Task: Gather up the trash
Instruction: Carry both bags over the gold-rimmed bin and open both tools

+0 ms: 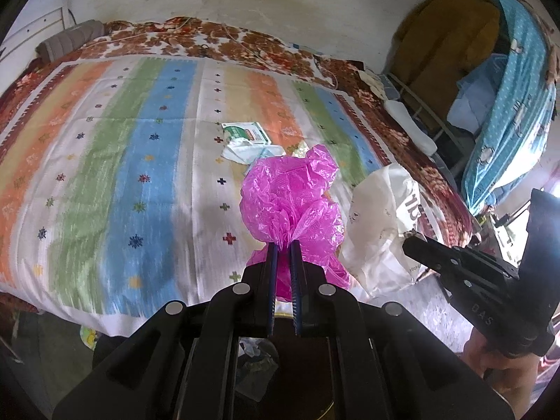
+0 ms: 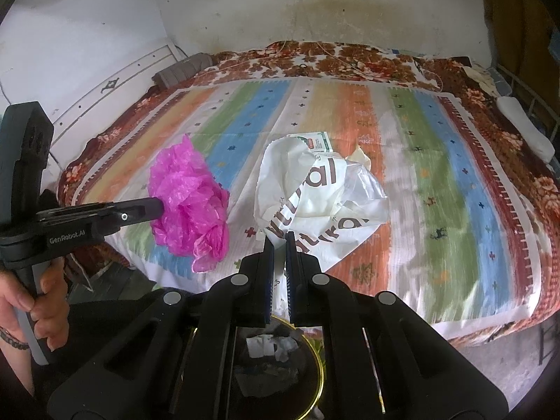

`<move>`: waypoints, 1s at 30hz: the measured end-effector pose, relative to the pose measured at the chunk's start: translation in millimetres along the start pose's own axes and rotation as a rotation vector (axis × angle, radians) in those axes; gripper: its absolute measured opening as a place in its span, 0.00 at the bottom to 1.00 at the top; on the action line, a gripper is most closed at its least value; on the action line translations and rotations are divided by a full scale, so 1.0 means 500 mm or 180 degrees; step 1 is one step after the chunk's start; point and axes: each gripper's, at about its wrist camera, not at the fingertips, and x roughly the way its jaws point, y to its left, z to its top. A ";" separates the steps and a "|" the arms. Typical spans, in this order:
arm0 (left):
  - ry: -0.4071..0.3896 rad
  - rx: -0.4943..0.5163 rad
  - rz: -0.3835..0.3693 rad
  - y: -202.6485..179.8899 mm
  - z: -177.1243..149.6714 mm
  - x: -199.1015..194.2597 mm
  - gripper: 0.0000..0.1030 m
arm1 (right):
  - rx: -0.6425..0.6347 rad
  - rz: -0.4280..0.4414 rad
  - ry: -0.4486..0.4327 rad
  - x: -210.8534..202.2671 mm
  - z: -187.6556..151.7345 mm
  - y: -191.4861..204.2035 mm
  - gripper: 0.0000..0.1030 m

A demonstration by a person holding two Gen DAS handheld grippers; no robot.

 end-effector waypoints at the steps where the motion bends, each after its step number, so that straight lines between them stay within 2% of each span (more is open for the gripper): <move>1: 0.0002 0.0009 -0.0013 -0.002 -0.006 -0.003 0.06 | -0.0003 0.0010 0.0010 -0.003 -0.008 0.002 0.05; 9: 0.0038 0.0065 -0.0056 -0.014 -0.055 -0.017 0.06 | -0.0076 0.0001 0.0072 -0.021 -0.066 0.024 0.05; 13: 0.0069 0.0096 0.0024 -0.017 -0.081 -0.018 0.06 | -0.0085 -0.0043 0.0072 -0.030 -0.090 0.031 0.05; 17: 0.0175 0.0015 -0.0009 -0.015 -0.104 -0.012 0.06 | -0.0062 -0.0046 0.0168 -0.026 -0.116 0.032 0.05; 30: 0.0524 0.0098 0.0247 -0.024 -0.184 0.026 0.07 | 0.0020 -0.0019 0.0555 0.003 -0.197 0.045 0.05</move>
